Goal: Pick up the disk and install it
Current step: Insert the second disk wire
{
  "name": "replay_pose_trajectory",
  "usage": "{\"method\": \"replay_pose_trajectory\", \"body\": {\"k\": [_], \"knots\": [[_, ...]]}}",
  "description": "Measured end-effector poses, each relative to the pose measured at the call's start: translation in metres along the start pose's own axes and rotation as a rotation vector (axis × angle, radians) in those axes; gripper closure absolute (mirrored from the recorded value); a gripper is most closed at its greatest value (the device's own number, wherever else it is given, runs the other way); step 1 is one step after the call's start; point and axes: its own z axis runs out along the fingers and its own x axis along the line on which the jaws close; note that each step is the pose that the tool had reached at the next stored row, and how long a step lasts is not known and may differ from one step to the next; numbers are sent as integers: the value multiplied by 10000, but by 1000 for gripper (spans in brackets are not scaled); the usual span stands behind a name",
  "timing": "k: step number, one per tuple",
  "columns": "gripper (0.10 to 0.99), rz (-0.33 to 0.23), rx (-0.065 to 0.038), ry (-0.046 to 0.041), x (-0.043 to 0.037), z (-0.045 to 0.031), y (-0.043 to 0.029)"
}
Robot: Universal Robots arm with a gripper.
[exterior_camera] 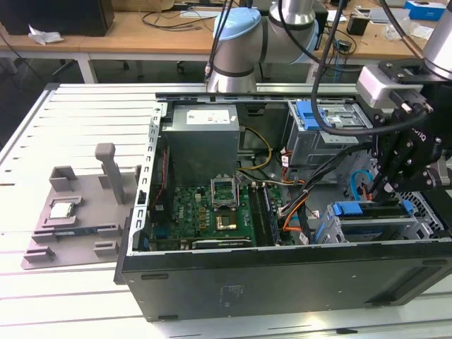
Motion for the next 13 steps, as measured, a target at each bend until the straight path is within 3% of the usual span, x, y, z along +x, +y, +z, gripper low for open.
{"method": "replay_pose_trajectory", "body": {"k": [13], "knots": [[925,-231,7,3,-4,102,-13]]}}
